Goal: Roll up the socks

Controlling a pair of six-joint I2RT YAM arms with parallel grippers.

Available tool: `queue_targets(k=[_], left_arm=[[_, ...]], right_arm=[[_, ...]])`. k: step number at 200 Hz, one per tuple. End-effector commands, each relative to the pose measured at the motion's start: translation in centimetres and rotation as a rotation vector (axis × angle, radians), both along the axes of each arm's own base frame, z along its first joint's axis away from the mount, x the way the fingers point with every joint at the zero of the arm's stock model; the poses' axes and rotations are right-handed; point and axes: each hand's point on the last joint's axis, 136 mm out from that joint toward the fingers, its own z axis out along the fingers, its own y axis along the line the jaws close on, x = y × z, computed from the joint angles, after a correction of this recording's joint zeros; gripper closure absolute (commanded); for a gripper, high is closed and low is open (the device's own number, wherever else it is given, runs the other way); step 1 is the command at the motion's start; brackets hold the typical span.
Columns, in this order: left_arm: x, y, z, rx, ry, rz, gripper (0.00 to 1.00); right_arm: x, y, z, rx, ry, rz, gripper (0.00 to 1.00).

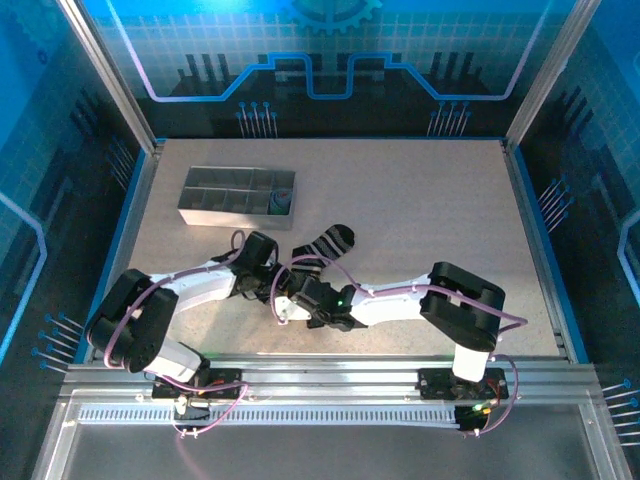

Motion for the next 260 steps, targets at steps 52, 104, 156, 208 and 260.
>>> queue_targets(k=[52, 104, 156, 208, 260], left_arm=[[-2.2, 7.7, 2.4, 0.111, 0.102, 0.187, 0.23], [-3.8, 7.6, 3.2, 0.016, 0.102, 0.252, 0.33], [-4.1, 4.7, 3.0, -0.059, 0.136, 0.27, 0.35], [-2.6, 2.9, 1.8, -0.051, 0.173, 0.284, 0.35], [-2.1, 1.3, 0.2, -0.021, 0.254, 0.285, 0.41]], right_arm=[[-3.2, -1.1, -2.4, 0.029, 0.406, -0.09, 1.0], [-3.9, -0.1, -1.4, 0.149, 0.707, -0.158, 1.0], [-2.1, 0.7, -0.6, 0.277, 1.01, -0.299, 1.0], [-1.5, 0.2, -1.3, 0.3, 1.239, -0.405, 1.0], [-1.2, -0.5, -1.7, 0.345, 1.323, -0.473, 1.0]])
